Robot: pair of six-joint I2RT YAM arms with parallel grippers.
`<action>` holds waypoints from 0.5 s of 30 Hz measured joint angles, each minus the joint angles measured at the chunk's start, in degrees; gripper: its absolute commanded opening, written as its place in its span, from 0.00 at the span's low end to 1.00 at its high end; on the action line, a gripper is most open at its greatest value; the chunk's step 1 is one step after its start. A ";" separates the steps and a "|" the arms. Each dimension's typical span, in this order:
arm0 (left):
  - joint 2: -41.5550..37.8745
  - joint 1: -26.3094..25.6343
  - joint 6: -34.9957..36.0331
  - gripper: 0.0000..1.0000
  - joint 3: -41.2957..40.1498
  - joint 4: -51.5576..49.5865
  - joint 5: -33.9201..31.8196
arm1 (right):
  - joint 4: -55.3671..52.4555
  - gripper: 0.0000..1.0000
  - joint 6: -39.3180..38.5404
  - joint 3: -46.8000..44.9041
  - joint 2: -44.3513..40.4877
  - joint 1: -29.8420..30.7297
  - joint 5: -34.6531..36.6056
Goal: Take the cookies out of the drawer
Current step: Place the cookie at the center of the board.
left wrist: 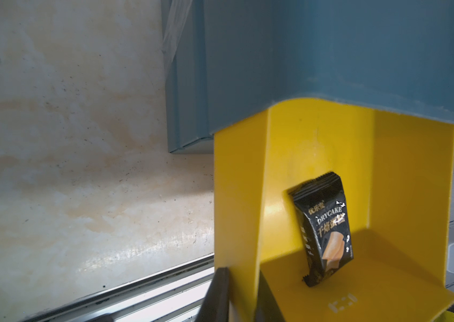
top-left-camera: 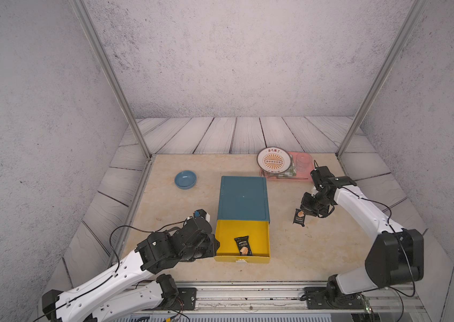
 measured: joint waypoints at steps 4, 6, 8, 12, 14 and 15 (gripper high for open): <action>0.02 0.00 0.00 0.17 0.00 0.00 -0.07 | 5.16 0.24 -1.33 -1.95 3.65 -2.29 -1.09; 0.09 0.00 0.00 0.17 0.00 0.02 -0.07 | 6.58 0.35 -1.90 -1.97 4.63 -3.13 -1.57; 0.17 -0.02 0.02 0.17 0.02 0.04 -0.02 | 7.39 0.42 -3.02 -1.90 5.16 -3.54 -1.77; 0.46 -0.04 0.04 0.17 0.15 0.07 0.00 | 6.62 0.44 -4.00 -0.83 4.55 -3.74 -2.40; 0.70 -0.07 0.07 0.17 0.22 0.26 -0.26 | 5.86 0.43 -4.20 0.13 2.40 -3.72 -4.04; 0.94 -0.07 0.11 0.17 0.24 0.46 -0.48 | 5.27 0.42 -4.24 0.81 0.42 -3.56 -5.31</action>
